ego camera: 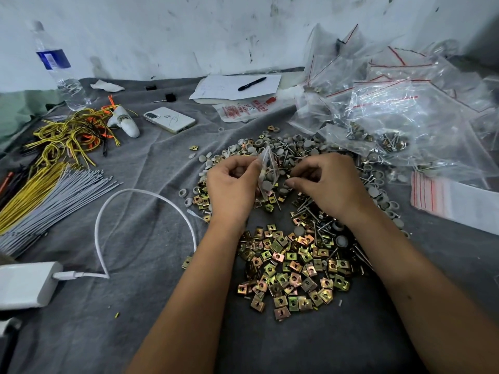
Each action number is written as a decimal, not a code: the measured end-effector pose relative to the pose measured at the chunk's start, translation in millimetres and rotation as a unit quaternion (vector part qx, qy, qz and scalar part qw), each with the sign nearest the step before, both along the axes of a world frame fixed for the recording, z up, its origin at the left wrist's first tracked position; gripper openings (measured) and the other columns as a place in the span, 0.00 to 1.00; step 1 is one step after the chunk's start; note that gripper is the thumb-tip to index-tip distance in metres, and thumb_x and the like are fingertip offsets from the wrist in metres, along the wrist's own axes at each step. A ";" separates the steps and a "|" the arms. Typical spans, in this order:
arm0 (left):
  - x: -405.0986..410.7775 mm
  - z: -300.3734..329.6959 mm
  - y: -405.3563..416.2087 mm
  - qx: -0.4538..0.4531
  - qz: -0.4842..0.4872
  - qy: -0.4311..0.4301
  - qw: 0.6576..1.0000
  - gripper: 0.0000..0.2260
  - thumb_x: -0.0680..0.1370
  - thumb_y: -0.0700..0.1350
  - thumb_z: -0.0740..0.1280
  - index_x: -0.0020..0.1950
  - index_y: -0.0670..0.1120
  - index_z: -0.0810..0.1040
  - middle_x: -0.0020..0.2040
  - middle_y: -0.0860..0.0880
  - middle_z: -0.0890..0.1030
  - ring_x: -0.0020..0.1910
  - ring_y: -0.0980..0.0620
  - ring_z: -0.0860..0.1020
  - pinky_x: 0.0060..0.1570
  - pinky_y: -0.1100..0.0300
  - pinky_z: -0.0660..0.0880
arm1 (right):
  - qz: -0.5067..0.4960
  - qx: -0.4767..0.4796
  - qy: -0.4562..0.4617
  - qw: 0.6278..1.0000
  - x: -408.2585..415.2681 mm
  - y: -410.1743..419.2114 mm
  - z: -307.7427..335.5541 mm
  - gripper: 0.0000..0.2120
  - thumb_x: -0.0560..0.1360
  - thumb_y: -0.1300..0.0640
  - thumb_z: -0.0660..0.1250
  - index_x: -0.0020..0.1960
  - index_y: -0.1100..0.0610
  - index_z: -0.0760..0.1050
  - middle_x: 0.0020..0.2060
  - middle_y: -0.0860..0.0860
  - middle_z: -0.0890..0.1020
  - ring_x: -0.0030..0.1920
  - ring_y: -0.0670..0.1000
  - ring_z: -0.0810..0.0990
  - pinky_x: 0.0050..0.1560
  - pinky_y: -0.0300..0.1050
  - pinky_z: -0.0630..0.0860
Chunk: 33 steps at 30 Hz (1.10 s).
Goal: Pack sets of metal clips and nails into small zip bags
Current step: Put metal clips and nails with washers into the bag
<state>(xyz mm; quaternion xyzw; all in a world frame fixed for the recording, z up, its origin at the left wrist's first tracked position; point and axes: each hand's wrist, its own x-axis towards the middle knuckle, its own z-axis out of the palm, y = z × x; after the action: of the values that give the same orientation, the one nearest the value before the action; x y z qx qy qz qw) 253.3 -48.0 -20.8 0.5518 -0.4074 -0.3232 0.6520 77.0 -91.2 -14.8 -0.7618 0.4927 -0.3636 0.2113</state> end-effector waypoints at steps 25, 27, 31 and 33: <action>-3.5 -0.7 1.7 0.021 -0.065 -0.012 0.998 0.04 0.79 0.35 0.71 0.46 0.34 0.81 0.34 0.45 0.81 0.26 0.51 0.77 0.28 0.58 0.79 | 0.097 -0.062 -0.144 0.983 5.8 14.1 11.6 0.06 0.71 0.61 0.80 0.46 0.56 0.86 0.34 0.38 0.84 0.32 0.39 0.82 0.35 0.29 0.74; -3.5 -1.3 0.5 0.020 -0.062 -0.011 0.998 0.04 0.79 0.35 0.71 0.46 0.35 0.82 0.34 0.43 0.81 0.27 0.51 0.77 0.29 0.59 0.78 | 0.099 -0.087 -0.091 0.987 6.7 15.7 10.0 0.05 0.71 0.62 0.80 0.45 0.57 0.86 0.28 0.31 0.78 0.26 0.39 0.74 0.30 0.26 0.65; -1.8 -0.8 0.8 0.015 -0.051 -0.020 0.998 0.05 0.79 0.37 0.72 0.43 0.42 0.83 0.34 0.43 0.82 0.30 0.49 0.78 0.32 0.56 0.79 | 0.098 -0.107 -0.066 0.987 7.6 16.5 10.6 0.05 0.72 0.63 0.79 0.47 0.58 0.87 0.28 0.26 0.76 0.27 0.36 0.75 0.30 0.25 0.65; -1.5 -0.8 0.9 0.017 -0.048 -0.023 0.998 0.06 0.79 0.38 0.73 0.42 0.44 0.83 0.33 0.46 0.82 0.31 0.49 0.77 0.36 0.53 0.78 | 0.092 -0.103 -0.084 0.987 6.7 16.4 11.5 0.05 0.72 0.62 0.78 0.48 0.58 0.87 0.30 0.28 0.78 0.31 0.33 0.78 0.33 0.24 0.69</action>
<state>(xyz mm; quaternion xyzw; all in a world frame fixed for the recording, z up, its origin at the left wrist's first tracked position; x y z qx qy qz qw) 251.8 -47.1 -21.6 0.5496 -0.4427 -0.3482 0.6170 83.7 -74.8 -3.3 -0.7885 0.3611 -0.4539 0.2047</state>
